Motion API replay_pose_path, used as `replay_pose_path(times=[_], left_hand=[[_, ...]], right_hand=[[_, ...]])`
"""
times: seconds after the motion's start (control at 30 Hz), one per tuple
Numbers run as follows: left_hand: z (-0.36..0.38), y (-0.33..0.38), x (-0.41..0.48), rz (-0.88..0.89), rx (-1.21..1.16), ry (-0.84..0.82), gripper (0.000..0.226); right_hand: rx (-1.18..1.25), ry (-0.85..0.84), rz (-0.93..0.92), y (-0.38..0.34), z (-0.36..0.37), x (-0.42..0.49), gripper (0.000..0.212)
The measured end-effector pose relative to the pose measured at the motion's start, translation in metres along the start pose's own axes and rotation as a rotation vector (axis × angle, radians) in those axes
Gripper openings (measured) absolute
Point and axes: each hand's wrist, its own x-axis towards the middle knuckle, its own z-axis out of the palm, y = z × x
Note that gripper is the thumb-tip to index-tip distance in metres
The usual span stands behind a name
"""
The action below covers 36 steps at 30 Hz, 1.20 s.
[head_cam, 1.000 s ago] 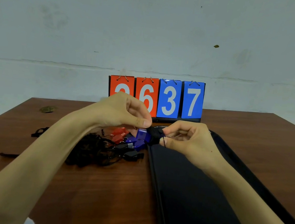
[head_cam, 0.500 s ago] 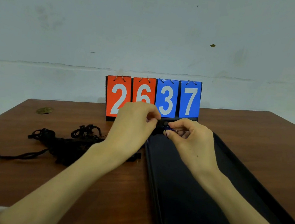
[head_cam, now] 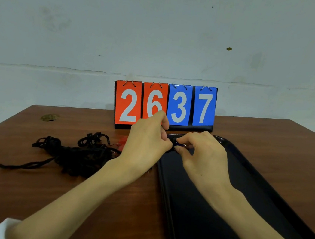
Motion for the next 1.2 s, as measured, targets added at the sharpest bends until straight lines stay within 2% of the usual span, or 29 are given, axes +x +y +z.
replay_pose_path(times=[0.13, 0.2, 0.33, 0.4, 0.47, 0.53, 0.7, 0.8, 0.93, 1.2], left_hand=[[0.002, -0.006, 0.001, -0.022, -0.007, -0.029, 0.025], [0.002, -0.009, 0.004, -0.131, -0.085, -0.081, 0.028], [-0.002, -0.016, 0.013, -0.51, -0.66, -0.172, 0.023], [0.0, -0.018, 0.014, -0.544, -0.726, -0.23, 0.017], [0.001, -0.018, 0.013, -0.516, -0.702, -0.286, 0.014], [0.001, -0.018, 0.013, -0.457, -0.62, -0.309, 0.022], [-0.004, -0.021, 0.013, -0.361, -0.566, -0.274, 0.015], [-0.001, -0.023, 0.013, -0.191, -0.432, -0.215, 0.01], [0.004, -0.025, 0.01, 0.059, -0.238, -0.169, 0.019], [0.002, -0.033, 0.012, 0.219, -0.074, -0.163, 0.009]], right_hand=[[-0.024, -0.132, 0.037, -0.002, -0.002, -0.001, 0.019], [-0.034, -0.192, 0.063, -0.002, -0.004, 0.0, 0.02], [0.03, -0.203, 0.138, 0.0, -0.004, 0.003, 0.018], [0.021, -0.202, 0.148, 0.002, -0.003, 0.003, 0.019], [0.008, -0.2, 0.145, 0.002, -0.002, 0.002, 0.02], [0.001, -0.206, 0.134, 0.002, -0.001, 0.001, 0.02], [0.015, -0.198, 0.131, 0.004, -0.002, 0.003, 0.018], [0.022, -0.186, 0.136, 0.005, -0.001, 0.004, 0.017], [0.093, -0.169, 0.158, 0.005, -0.002, 0.005, 0.016], [0.166, -0.196, 0.178, 0.006, -0.004, 0.007, 0.015]])
